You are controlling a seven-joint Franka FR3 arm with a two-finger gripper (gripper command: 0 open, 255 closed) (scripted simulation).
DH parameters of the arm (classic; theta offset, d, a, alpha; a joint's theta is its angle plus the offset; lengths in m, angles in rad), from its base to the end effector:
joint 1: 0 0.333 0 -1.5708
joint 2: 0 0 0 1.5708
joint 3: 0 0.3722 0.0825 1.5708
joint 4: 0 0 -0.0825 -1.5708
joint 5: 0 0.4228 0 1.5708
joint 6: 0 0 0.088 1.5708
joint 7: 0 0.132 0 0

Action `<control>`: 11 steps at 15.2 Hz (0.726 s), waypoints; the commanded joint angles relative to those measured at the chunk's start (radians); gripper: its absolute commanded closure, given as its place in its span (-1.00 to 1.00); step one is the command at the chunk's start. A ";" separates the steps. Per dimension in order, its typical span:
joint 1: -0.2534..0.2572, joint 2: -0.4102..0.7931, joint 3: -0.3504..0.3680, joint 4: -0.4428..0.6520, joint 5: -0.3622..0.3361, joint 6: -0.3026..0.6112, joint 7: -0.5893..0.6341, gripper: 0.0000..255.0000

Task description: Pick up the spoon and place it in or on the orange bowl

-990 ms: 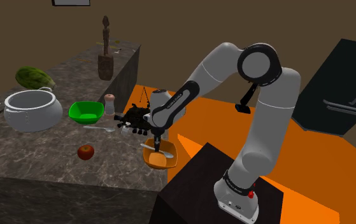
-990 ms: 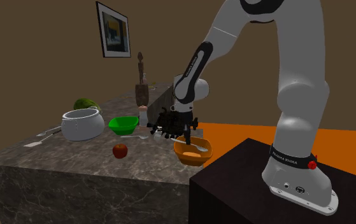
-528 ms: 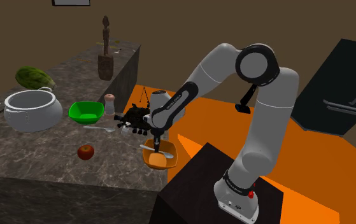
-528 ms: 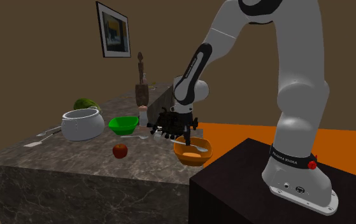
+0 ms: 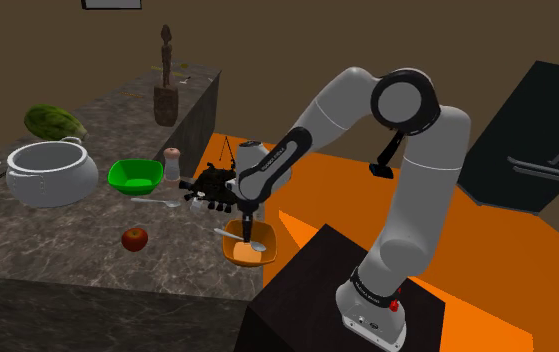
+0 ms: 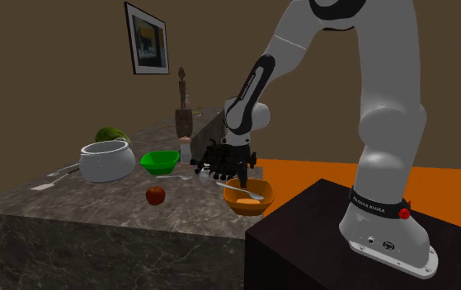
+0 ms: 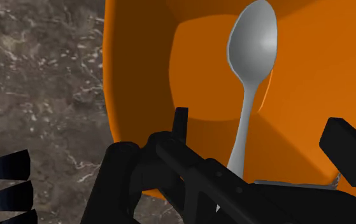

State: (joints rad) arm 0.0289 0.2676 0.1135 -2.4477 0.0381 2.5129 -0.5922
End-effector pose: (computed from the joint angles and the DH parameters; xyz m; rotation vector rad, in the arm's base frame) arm 0.4825 0.0723 0.1732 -2.8513 -1.0416 0.2818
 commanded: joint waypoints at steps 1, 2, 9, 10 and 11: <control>-0.003 -0.046 0.002 0.005 0.005 -0.052 -0.004 -1.00; -0.005 -0.073 0.003 0.013 0.007 -0.087 -0.005 -1.00; -0.006 -0.094 0.003 0.021 0.009 -0.115 -0.007 -1.00; -0.006 -0.094 0.003 0.021 0.009 -0.115 -0.007 -1.00; -0.006 -0.094 0.003 0.021 0.009 -0.115 -0.007 -1.00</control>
